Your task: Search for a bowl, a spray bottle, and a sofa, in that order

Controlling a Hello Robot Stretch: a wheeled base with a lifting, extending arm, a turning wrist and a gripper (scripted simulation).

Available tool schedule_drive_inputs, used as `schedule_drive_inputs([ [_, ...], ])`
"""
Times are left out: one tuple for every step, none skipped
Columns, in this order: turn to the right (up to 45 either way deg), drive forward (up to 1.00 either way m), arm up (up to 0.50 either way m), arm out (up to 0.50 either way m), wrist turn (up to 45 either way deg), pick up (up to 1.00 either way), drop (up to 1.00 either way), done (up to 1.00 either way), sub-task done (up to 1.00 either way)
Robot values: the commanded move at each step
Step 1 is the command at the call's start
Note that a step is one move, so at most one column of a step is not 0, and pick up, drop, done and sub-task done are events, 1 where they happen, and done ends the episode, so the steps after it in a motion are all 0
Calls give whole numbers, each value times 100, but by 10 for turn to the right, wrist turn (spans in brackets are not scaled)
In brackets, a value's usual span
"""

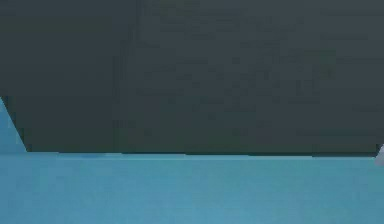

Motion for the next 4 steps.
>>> schedule_drive_inputs([
  [-420, 0, 0, 0, 0, 0, 0, 0, 0],
  [0, 10, 0, 0, 0, 0, 0, 0, 0],
  [450, 0, 0, 0, 0, 0, 0, 0, 0],
  [420, 0, 0, 0, 0, 0, 0, 0, 0],
])
